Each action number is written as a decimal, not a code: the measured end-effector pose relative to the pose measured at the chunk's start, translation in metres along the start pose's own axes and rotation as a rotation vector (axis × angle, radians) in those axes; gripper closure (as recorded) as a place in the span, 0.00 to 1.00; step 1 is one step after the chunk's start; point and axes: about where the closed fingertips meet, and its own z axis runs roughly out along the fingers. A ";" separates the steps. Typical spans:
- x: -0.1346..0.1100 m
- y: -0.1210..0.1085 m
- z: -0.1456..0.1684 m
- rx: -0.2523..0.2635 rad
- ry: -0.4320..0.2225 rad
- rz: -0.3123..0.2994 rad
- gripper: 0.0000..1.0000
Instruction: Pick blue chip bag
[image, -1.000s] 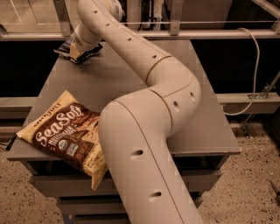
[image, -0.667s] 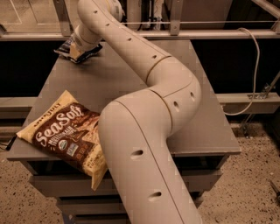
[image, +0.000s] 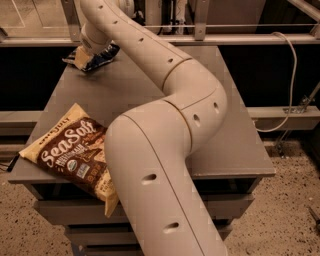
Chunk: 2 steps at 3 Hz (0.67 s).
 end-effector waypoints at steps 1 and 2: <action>-0.008 0.001 -0.015 0.020 0.009 -0.025 0.00; -0.009 0.006 -0.014 0.010 0.016 -0.028 0.00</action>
Offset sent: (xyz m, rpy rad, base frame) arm -0.0109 0.0059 0.0189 -0.0264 -0.0020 0.0190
